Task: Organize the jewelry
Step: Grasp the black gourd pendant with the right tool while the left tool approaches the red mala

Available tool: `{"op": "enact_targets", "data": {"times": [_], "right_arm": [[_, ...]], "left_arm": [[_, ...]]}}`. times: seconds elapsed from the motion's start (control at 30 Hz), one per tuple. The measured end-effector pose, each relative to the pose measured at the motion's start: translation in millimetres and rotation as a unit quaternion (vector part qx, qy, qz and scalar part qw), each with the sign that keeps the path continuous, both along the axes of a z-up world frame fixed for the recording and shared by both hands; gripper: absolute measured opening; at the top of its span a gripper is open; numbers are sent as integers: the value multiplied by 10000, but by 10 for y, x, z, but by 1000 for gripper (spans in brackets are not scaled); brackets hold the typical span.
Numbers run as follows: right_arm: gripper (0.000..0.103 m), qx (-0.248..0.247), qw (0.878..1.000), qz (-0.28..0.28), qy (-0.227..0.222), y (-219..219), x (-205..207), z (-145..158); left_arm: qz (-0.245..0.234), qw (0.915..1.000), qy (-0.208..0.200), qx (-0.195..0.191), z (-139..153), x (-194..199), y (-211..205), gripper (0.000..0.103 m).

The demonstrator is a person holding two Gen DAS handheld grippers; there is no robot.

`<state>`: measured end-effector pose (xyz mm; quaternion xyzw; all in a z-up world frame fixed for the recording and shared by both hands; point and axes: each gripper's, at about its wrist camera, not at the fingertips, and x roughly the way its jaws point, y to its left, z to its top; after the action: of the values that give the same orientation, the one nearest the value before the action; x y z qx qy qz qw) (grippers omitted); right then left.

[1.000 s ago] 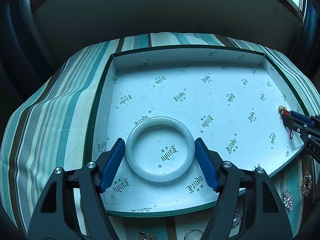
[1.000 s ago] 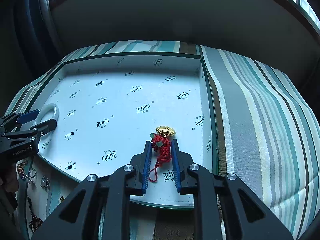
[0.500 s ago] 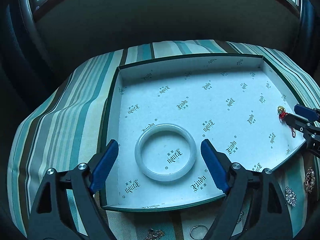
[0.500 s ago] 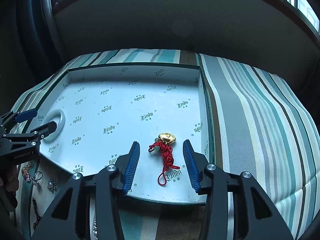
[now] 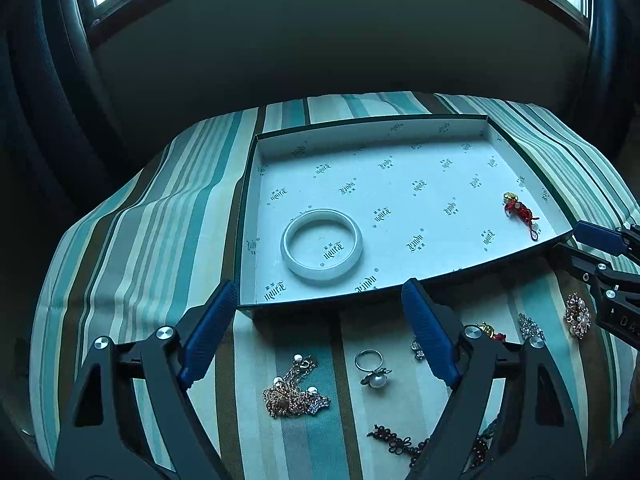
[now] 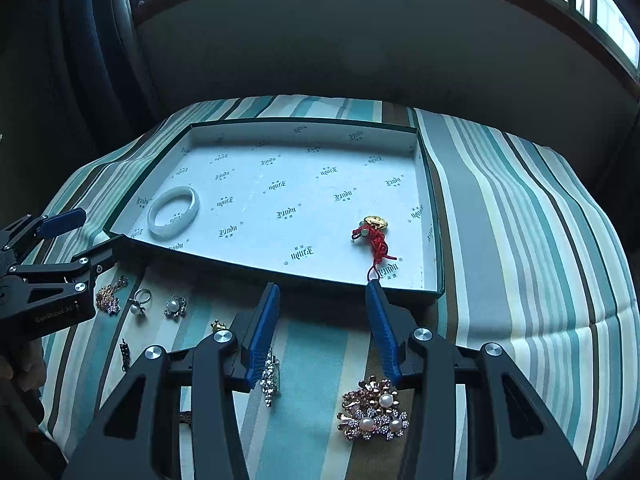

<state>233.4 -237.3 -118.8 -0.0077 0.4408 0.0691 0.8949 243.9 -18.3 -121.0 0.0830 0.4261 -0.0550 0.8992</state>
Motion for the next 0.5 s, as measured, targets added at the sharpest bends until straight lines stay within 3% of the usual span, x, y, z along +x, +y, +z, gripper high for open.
{"op": "enact_targets", "data": {"times": [0.5], "right_arm": [[43,84,9982,384,442,291,-819,-179]], "left_arm": [[195,9991,359,57,-191,-810,168,84]]}}
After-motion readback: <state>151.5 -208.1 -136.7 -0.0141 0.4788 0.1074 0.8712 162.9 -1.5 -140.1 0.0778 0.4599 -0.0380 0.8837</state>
